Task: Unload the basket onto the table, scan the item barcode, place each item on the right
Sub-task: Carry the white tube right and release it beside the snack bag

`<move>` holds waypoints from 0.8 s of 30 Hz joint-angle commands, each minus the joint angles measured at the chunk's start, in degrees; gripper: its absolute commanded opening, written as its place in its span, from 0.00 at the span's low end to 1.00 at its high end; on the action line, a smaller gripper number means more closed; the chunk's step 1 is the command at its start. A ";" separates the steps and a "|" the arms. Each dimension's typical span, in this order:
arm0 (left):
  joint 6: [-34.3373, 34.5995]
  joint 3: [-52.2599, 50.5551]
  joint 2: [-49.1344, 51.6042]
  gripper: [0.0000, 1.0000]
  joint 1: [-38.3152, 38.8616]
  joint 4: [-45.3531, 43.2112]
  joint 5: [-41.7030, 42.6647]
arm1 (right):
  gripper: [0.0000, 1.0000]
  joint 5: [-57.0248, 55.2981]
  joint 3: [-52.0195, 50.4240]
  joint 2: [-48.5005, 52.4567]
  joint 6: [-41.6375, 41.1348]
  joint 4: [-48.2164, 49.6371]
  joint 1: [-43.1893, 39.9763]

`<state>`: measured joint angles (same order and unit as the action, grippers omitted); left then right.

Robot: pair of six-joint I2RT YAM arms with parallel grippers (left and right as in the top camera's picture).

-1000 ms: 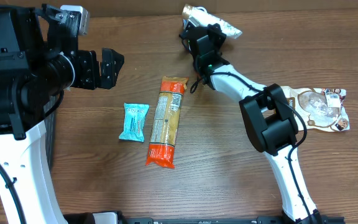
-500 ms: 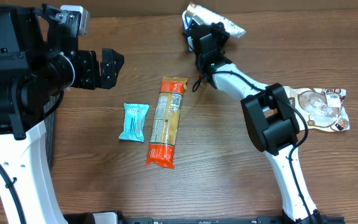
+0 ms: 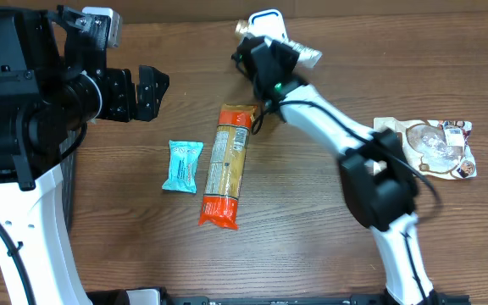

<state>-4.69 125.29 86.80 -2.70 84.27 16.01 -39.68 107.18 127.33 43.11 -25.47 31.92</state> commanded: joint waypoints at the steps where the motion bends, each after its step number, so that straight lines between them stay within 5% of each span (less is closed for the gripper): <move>1: -0.92 0.44 0.17 1.00 0.11 -0.07 -0.13 | 0.04 11.41 1.77 -17.27 -19.21 -8.46 -0.26; 6: -0.92 0.44 0.17 1.00 0.11 -0.07 -0.13 | 0.04 35.50 1.77 -28.76 -40.06 -27.39 -5.46; 13: -0.90 0.44 0.17 0.99 0.11 -0.07 -0.13 | 0.04 59.84 0.87 -33.03 -46.38 -48.06 -23.23; 24: -0.92 0.44 0.17 1.00 0.11 -0.07 -0.13 | 0.04 64.85 -27.41 -33.03 -57.07 -34.36 -50.51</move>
<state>-4.69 125.29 86.80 -2.70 84.27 15.97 21.87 85.95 95.07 -8.21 -63.29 -14.37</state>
